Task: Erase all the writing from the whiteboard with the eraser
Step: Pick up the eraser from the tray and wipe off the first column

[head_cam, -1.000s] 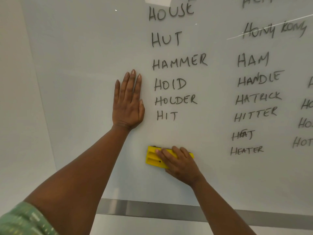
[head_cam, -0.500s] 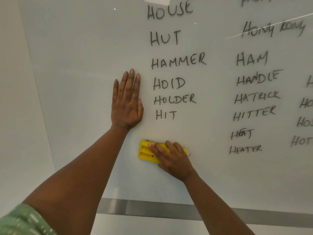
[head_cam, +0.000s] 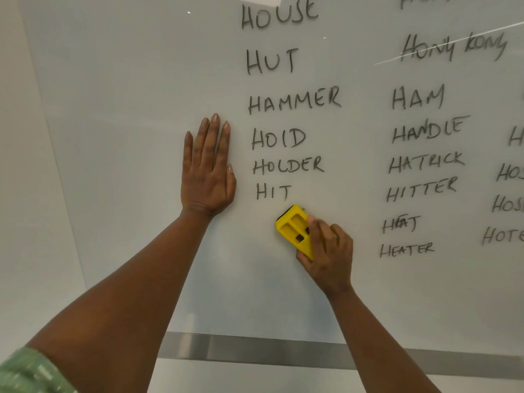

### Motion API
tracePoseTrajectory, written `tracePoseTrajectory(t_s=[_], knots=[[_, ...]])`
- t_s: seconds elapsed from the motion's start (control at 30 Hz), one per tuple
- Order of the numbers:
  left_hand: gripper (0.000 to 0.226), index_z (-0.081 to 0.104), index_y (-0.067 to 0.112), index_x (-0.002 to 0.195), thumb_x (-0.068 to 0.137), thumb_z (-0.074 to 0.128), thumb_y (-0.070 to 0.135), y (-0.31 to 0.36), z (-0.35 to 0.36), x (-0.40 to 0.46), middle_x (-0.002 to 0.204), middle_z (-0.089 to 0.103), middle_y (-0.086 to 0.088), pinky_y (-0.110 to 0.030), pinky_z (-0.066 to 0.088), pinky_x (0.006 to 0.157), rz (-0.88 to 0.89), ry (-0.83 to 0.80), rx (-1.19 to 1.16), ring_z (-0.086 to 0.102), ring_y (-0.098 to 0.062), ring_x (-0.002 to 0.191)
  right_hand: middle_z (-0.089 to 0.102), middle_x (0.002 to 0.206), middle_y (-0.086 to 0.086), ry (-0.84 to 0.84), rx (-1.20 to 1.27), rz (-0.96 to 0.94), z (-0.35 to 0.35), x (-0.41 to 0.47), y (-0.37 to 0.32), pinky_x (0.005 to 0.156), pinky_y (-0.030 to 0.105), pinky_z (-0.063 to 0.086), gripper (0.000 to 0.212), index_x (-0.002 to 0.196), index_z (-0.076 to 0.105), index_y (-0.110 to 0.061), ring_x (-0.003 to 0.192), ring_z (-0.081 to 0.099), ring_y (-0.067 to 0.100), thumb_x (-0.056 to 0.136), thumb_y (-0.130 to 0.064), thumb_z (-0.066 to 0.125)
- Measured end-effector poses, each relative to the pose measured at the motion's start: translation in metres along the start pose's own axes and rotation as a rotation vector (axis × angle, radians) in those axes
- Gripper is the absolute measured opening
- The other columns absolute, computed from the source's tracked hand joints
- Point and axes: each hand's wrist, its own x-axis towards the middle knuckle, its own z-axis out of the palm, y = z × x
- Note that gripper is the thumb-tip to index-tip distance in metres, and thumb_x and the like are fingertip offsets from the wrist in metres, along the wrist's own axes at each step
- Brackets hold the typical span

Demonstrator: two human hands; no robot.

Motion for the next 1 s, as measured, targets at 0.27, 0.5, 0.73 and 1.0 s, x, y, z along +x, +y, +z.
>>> tracePoseTrajectory(t_s=[0.27,0.5,0.73,1.0], knots=[[0.059,0.028,-0.001,0.142,0.087,0.032,0.018,-0.001,0.0,0.0,0.147,0.032,-0.022,-0.039,0.003,0.118,0.001,-0.008,-0.001,0.021,-0.032,0.138,0.044,0.117,0.003,-0.174,-0.051,-0.456,-0.004,-0.044,0.008,0.077,0.04,0.035,0.085,0.141,0.023,-0.015,0.092,0.044,0.028,0.07,-0.037,0.064],[0.059,0.028,-0.002,0.142,0.087,0.031,0.019,0.0,0.0,-0.001,0.147,0.032,-0.023,-0.04,0.004,0.118,-0.001,-0.009,0.004,0.021,-0.032,0.138,0.042,0.117,0.008,-0.072,-0.012,-0.104,-0.011,-0.01,0.037,0.073,0.04,0.035,0.063,0.137,0.027,-0.013,0.092,0.043,0.029,0.084,-0.036,0.05],[0.058,0.029,-0.003,0.141,0.087,0.032,0.018,0.0,0.001,-0.001,0.146,0.032,-0.023,-0.039,0.003,0.118,0.008,-0.005,-0.001,0.021,-0.033,0.138,0.043,0.119,0.006,-0.048,-0.02,-0.185,0.006,-0.008,-0.014,0.077,0.042,0.035,0.048,0.137,0.026,-0.016,0.093,0.043,0.03,0.094,-0.036,0.035],[0.059,0.029,-0.002,0.142,0.087,0.032,0.018,-0.001,0.0,-0.001,0.147,0.032,-0.022,-0.038,0.002,0.118,0.008,0.001,-0.006,0.021,-0.032,0.138,0.04,0.12,0.003,-0.266,-0.07,-0.585,0.013,-0.052,-0.031,0.082,0.04,0.034,0.049,0.139,0.031,-0.017,0.097,0.042,0.027,0.09,-0.019,0.039]])
